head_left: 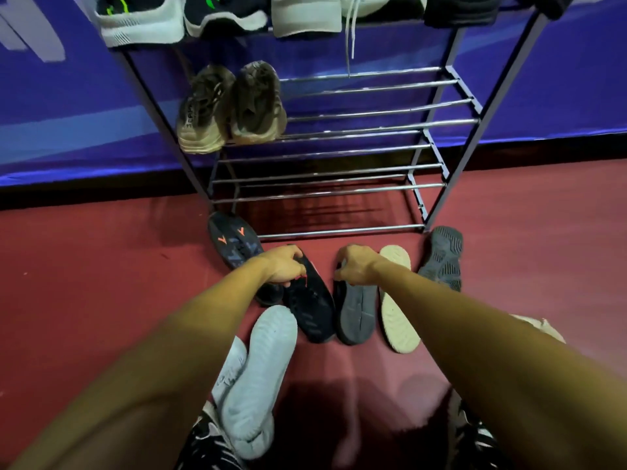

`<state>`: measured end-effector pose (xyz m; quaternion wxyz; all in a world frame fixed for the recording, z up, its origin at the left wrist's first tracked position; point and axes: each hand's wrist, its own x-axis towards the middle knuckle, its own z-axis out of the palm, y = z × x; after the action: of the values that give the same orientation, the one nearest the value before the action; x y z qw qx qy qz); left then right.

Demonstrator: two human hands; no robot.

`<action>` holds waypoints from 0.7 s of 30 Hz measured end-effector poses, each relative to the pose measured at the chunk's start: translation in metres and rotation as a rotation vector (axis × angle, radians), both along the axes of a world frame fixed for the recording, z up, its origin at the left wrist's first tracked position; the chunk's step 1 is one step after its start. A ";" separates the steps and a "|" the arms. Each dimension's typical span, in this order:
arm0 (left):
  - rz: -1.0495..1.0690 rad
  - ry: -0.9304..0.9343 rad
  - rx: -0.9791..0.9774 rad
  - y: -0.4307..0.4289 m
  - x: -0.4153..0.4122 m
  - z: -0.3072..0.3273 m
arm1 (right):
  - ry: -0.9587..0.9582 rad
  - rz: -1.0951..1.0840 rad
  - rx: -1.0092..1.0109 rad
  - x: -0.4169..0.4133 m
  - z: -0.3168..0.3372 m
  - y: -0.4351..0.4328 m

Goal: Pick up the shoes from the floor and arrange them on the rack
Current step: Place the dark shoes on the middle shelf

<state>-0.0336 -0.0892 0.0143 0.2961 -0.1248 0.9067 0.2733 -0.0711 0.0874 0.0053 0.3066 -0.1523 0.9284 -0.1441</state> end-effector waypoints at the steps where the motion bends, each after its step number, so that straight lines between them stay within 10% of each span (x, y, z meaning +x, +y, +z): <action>1: -0.005 -0.018 0.000 0.002 -0.001 -0.009 | -0.009 0.010 0.006 -0.001 -0.009 -0.004; 21: 0.083 -0.076 0.030 -0.009 0.005 -0.137 | -0.163 -0.104 0.074 -0.009 -0.126 -0.044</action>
<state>-0.0291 -0.0981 -0.1228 0.3204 -0.1680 0.8847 0.2939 -0.0797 0.0430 -0.1212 0.3788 -0.0803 0.9117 -0.1374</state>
